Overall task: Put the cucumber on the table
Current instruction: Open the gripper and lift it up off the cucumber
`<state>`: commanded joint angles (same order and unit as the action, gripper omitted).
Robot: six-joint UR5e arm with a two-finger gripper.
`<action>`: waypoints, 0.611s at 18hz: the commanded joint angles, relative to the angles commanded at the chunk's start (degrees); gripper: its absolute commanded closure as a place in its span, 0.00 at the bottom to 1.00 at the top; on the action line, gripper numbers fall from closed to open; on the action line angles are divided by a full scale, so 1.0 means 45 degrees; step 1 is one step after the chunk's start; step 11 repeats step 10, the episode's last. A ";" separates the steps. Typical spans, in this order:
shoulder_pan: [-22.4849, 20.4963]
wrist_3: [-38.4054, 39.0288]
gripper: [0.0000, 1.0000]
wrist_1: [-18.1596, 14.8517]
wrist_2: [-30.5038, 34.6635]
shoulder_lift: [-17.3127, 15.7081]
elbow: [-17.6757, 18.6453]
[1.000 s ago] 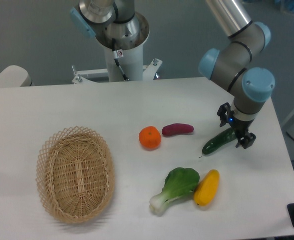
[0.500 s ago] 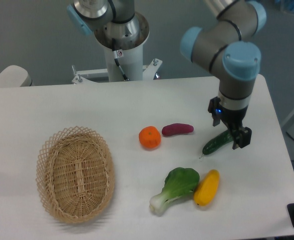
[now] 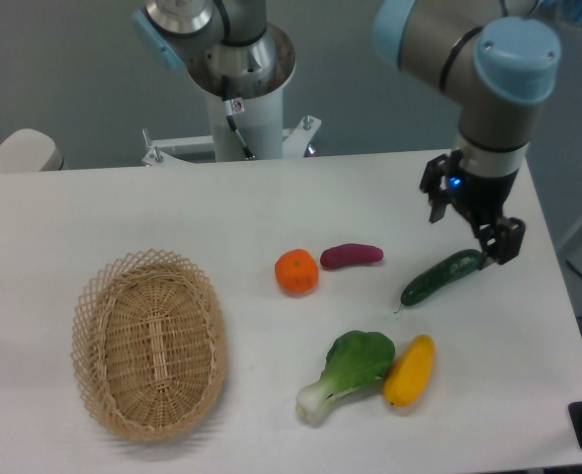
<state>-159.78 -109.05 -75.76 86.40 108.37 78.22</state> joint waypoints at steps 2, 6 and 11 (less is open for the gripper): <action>-0.0527 -0.1113 0.00 -0.0039 0.0000 -0.0020 0.0039; -0.1096 -0.2837 0.00 -0.0098 0.0020 -0.0059 0.0117; -0.1076 -0.2838 0.00 -0.0098 0.0000 -0.0078 0.0137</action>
